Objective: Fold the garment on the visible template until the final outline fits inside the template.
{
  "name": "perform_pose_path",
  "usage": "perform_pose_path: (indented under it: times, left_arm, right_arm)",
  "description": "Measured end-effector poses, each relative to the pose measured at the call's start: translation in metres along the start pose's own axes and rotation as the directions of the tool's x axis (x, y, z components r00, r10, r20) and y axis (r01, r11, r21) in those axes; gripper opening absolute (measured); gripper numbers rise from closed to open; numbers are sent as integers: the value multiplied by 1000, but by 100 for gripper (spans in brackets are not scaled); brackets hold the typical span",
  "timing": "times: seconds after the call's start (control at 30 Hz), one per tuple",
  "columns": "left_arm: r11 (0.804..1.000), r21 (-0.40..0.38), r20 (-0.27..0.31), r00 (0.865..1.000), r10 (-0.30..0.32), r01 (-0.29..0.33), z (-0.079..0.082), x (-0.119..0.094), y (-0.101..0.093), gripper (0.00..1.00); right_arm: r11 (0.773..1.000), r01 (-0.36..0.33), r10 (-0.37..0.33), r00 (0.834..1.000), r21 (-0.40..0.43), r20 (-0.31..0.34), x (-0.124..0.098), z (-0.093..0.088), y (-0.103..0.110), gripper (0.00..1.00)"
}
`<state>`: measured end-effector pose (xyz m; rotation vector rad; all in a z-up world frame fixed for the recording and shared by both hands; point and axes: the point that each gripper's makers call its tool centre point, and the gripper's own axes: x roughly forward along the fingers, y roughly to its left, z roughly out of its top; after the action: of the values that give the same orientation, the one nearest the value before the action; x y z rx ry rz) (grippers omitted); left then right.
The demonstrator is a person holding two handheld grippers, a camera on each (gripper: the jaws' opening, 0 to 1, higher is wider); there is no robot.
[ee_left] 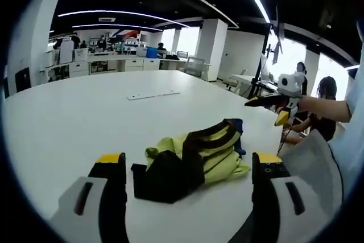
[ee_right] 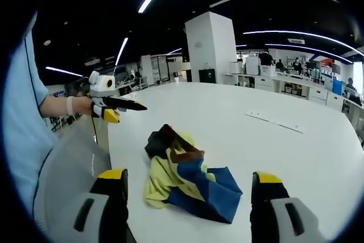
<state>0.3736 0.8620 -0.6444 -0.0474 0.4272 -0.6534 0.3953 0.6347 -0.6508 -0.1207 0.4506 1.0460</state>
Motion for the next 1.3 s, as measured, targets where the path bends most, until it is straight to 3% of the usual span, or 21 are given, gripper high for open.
perform_pose_path:
  times: [0.17,0.57,0.67,0.8,1.13,1.3]
  left_arm:
    - [1000,-22,22,1000,5,-5,-4,-4,-2,88]
    - [999,-47,17,1000,-19,20,-18,5,-2,79]
    - [998,-49,12,999,-35,36,-21,11,-6,76]
    - [997,-54,0,999,-52,52,-25,18,-10,68]
    - [995,-80,-13,998,-68,67,-33,24,-18,53]
    - [994,-92,5,998,-63,63,-27,29,-16,45]
  right_arm:
    - [999,-9,9,1000,-32,-6,4,4,5,90]
    - [999,16,-18,998,-33,-63,3,-11,1,83]
    - [999,27,-29,997,-28,-68,4,-15,-3,79]
    - [999,34,-36,996,-28,-81,7,-21,-5,65]
    - [1000,11,-14,996,-29,-86,15,-19,-2,52]
    - [1000,11,-12,996,-19,-84,17,-17,-6,44]
